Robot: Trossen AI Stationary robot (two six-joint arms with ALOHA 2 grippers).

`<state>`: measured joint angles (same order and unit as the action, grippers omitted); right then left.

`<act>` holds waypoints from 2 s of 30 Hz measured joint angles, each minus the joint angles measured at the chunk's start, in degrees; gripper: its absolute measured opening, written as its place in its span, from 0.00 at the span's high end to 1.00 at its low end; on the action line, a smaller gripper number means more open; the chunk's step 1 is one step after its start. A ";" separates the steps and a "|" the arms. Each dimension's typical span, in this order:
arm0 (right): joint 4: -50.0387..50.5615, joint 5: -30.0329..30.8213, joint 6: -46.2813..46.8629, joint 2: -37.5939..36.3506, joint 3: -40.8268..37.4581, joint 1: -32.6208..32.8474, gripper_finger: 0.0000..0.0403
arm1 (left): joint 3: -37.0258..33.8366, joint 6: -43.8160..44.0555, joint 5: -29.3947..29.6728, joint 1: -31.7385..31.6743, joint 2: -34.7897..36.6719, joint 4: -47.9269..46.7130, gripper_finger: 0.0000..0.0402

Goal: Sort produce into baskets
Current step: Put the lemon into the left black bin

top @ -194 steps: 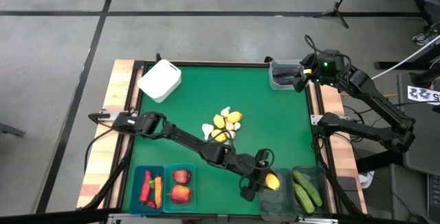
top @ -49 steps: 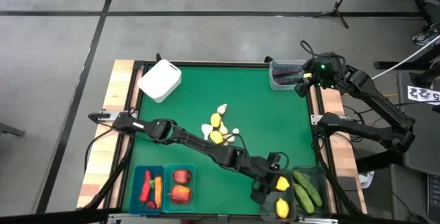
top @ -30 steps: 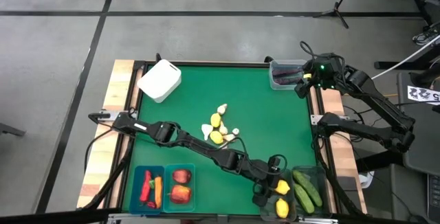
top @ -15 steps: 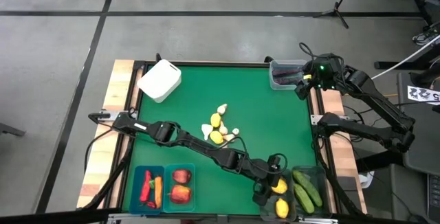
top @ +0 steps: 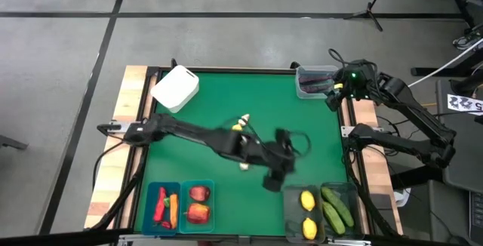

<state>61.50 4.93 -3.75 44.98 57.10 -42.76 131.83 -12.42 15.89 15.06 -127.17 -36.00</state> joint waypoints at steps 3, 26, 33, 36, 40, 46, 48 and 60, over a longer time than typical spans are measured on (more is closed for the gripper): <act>-0.16 -0.02 -0.83 -0.38 0.00 -0.02 0.30 | 0.04 2.20 5.64 -1.44 5.27 -9.90 0.37; -0.41 -0.01 -3.12 -0.64 -0.05 -0.01 0.30 | -0.20 14.00 8.87 3.51 29.04 -34.57 0.37; -2.10 -0.02 -2.73 -0.63 -0.07 -0.02 0.30 | -0.13 12.44 7.70 6.83 40.47 -34.33 0.37; -2.13 -0.02 -2.69 -0.62 -0.07 -0.02 0.30 | -0.15 16.26 12.81 6.75 44.17 -40.74 0.37; -2.15 -0.01 -2.66 -0.62 -0.07 -0.02 0.30 | -0.15 17.04 17.19 6.59 47.82 -46.34 0.37; -2.24 0.00 -2.54 -0.62 -0.07 -0.02 0.30 | -5.31 20.14 20.67 6.59 54.06 -47.80 0.37; -2.28 0.00 -2.54 -0.62 -0.07 0.00 0.30 | -12.34 24.46 21.77 6.61 57.24 -43.70 0.37; -3.79 0.55 -2.69 -0.62 -0.07 -0.02 0.30 | -74.19 11.28 10.79 3.48 72.47 21.75 0.37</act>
<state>57.71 5.48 -6.44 44.36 57.04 -42.78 57.64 -1.14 26.68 18.54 -54.70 -14.25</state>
